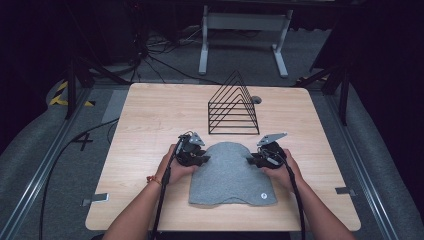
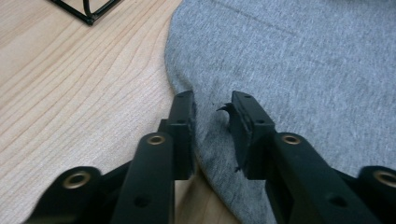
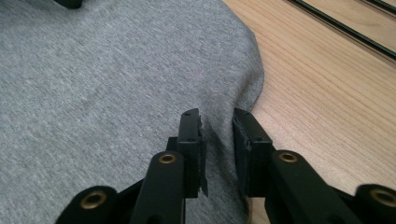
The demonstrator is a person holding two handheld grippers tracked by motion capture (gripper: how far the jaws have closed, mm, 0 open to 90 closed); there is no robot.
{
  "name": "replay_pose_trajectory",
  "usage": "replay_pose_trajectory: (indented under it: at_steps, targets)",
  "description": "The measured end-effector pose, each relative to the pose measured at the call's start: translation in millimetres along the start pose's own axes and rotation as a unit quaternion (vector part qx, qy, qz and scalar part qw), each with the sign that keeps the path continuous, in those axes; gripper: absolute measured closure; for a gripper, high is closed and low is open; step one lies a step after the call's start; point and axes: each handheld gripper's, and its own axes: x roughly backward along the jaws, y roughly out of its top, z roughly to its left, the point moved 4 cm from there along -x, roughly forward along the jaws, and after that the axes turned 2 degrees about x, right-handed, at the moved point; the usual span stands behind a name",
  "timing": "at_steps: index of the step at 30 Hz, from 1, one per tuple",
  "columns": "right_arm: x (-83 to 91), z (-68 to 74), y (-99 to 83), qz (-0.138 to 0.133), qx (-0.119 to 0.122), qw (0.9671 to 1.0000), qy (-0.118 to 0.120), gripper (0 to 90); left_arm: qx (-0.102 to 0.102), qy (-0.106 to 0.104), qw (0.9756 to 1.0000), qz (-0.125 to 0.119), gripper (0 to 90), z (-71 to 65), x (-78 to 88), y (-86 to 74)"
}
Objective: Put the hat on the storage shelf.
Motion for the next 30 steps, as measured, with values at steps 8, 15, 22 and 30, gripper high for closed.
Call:
replay_pose_trajectory:
  at_steps: [8,15,22,30]
  targets:
    - [0.3,2.0,-2.1,-0.010,-0.008,0.9998,0.013,84.5,-0.004,-0.011,0.9999,0.002,83.6,-3.5,-0.1,-0.5]
    - [9.6,5.1,0.4,-0.027,0.005,0.9996,0.009,84.7,-0.033,0.006,0.9994,-0.002,84.6,-10.5,6.6,5.9]
    - [34.4,10.0,8.6,-0.056,0.022,0.9982,0.001,84.8,-0.046,0.006,0.9981,-0.039,84.8,-17.7,27.6,20.6]
    - [64.9,13.0,24.2,-0.091,0.043,0.9948,-0.013,84.9,-0.071,0.006,0.9954,-0.064,85.1,-25.4,45.8,48.2]
